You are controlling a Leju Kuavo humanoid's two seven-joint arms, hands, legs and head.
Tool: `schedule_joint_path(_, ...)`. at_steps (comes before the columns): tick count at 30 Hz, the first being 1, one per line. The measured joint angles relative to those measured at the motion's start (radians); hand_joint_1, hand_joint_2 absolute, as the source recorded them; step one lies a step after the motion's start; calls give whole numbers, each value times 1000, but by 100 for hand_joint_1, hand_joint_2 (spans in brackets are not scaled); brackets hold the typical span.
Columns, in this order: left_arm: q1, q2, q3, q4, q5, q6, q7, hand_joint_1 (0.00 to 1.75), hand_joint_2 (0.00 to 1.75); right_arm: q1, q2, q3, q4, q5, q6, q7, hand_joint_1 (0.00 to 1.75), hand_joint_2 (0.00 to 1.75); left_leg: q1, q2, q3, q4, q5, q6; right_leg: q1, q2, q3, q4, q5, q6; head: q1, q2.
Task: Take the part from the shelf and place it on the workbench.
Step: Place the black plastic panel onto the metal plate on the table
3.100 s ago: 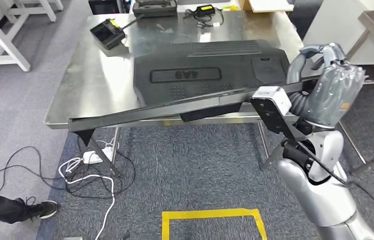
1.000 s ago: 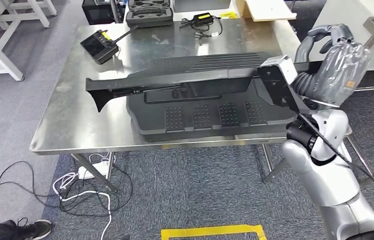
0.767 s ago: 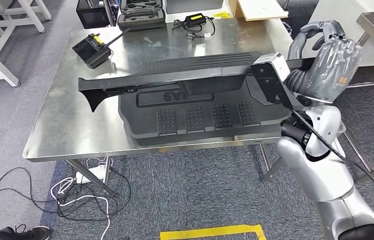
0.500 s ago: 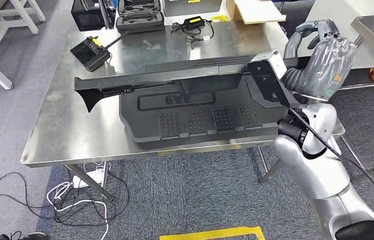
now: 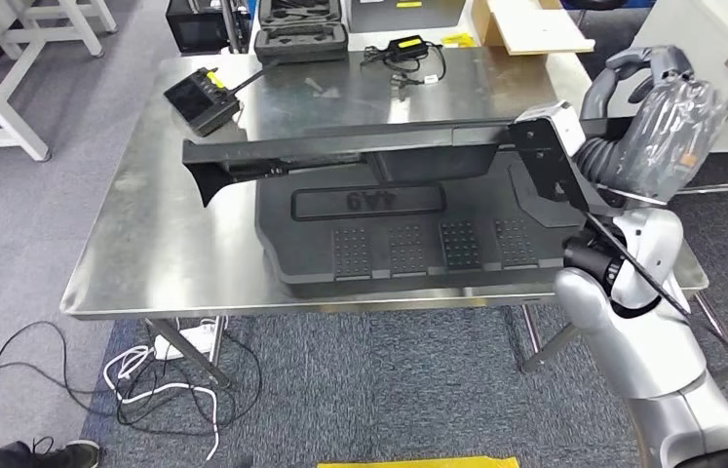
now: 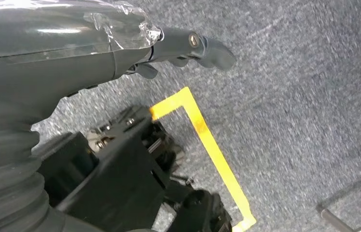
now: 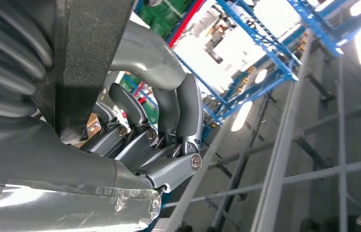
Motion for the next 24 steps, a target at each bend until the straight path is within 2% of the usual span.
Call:
schedule_joint_path(2,0,0,0,0,0,0,0,0,175,0,-1,0,2,-1,1,0,175,175,1,0,4,1,-6,-8,-1,2,3,-2,-2,-12,-5,0)
schedule_joint_path(4,-1,0,0,0,0,0,0,0,175,-2,-1,0,4,-2,1,0,175,175,4,1,-13,48,-34,-19,-4,1,10,-8,-3,-21,-13,0)
schedule_joint_path(7,0,-1,0,-1,0,0,0,0,175,-6,-1,0,11,-5,1,2,175,175,8,2,-105,218,-95,-30,-5,0,18,-9,-10,-31,-29,0)
schedule_joint_path(8,1,-1,0,-1,0,0,0,0,175,-6,-1,0,13,-5,1,4,175,175,9,2,-129,250,-94,-30,-4,0,22,-9,-13,-32,-32,0)
schedule_joint_path(9,2,-1,0,-1,0,0,0,0,175,-6,-1,0,15,-5,0,6,175,175,9,2,-136,248,-76,-28,-4,0,27,-9,-17,-33,-34,0)
schedule_joint_path(10,2,-1,0,-1,-1,0,0,0,175,-6,-1,0,16,-5,0,7,175,175,8,2,-125,210,-42,-24,-3,1,34,-9,-22,-33,-36,0)
schedule_joint_path(11,1,-1,0,-1,-1,-1,0,0,175,-6,-1,0,16,-5,0,9,175,175,6,1,-102,146,-1,-17,-3,2,42,-10,-27,-31,-38,0)
schedule_joint_path(13,-1,-1,0,-1,-3,-3,0,0,175,-6,-2,0,17,-3,0,13,175,175,-2,1,-58,40,47,-3,-3,3,54,-13,-34,-25,-40,0)
schedule_joint_path(14,-2,-1,0,-1,-5,-5,0,0,175,-6,-2,0,17,-3,0,15,175,175,-6,1,-46,12,52,4,-4,3,57,-15,-36,-21,-41,0)
schedule_joint_path(16,-3,-1,0,-1,-7,-6,1,0,175,-5,-2,0,17,-3,0,17,175,175,-12,2,-40,-4,46,12,-6,3,59,-23,-36,-10,-44,0)
schedule_joint_path(18,-4,-1,0,-2,-8,-7,1,0,175,-4,-4,0,18,-3,0,17,175,175,-6,3,-25,-26,49,17,-6,1,62,-17,-45,-1,-43,0)
schedule_joint_path(19,-5,-1,0,-2,-8,-7,1,0,175,-5,-5,0,18,-3,0,17,175,175,-3,4,-16,-38,51,21,-5,1,52,9,-60,2,-40,0)
schedule_joint_path(20,-5,-1,0,-2,-8,-7,1,0,175,-5,-6,0,19,-3,0,18,175,175,0,5,-8,-47,52,24,-4,0,30,55,-83,3,-35,0)
schedule_joint_path(22,-5,-2,0,-3,-8,-8,1,0,175,-2,-7,0,21,-3,0,19,175,175,-1,5,-2,-49,48,31,-3,1,-38,174,-126,7,-27,0)
schedule_joint_path(23,-5,-2,0,-3,-8,-8,1,0,175,1,-7,0,22,-3,0,20,175,175,-1,5,-1,-46,45,32,-3,0,-66,213,-130,9,-24,0)
schedule_joint_path(24,-5,-3,0,-3,-8,-8,1,0,175,3,-7,0,23,-3,0,20,175,175,0,5,0,-42,40,31,-4,0,-79,220,-116,11,-20,0)
